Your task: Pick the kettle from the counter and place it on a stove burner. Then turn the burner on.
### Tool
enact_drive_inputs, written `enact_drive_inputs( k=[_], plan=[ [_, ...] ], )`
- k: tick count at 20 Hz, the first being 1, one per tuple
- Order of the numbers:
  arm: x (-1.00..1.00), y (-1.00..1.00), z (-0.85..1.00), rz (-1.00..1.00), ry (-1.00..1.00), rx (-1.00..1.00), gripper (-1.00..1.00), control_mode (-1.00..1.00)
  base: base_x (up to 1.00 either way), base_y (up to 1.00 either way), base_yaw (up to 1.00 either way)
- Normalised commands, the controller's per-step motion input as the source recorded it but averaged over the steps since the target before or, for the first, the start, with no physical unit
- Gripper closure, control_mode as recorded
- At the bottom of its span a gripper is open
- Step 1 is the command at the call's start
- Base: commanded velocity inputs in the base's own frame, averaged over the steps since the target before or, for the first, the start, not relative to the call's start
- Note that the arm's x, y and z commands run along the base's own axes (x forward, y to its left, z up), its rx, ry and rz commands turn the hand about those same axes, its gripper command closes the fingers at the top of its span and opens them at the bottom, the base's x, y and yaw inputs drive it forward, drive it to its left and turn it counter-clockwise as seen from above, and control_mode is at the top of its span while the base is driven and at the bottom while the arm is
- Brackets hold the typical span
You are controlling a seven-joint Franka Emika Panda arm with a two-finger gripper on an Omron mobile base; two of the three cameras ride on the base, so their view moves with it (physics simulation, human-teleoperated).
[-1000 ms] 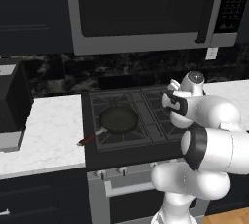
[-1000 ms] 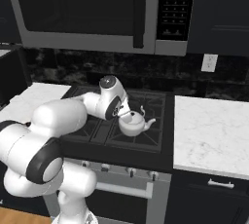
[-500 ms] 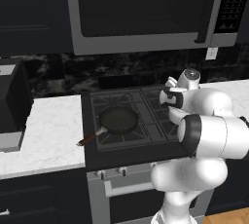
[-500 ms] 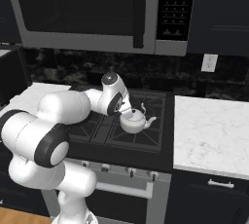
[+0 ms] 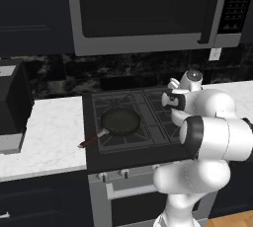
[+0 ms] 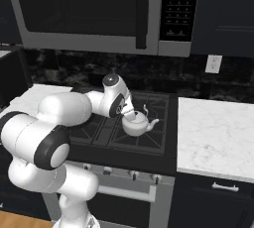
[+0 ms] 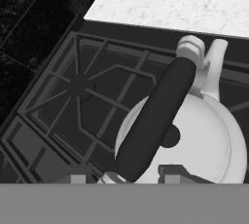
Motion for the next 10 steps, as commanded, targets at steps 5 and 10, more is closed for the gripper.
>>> enact_drive_inputs(
  k=[5, 10],
  plan=[
    [0.00, 0.00, 0.08, 0.00, 0.00, 0.00, -1.00, -1.00, 0.00, 0.00, 0.00],
    [-0.07, 0.00, 0.31, 0.00, 0.00, -0.01, -1.00, -1.00, 0.00, 0.00, 0.00]
  ],
)
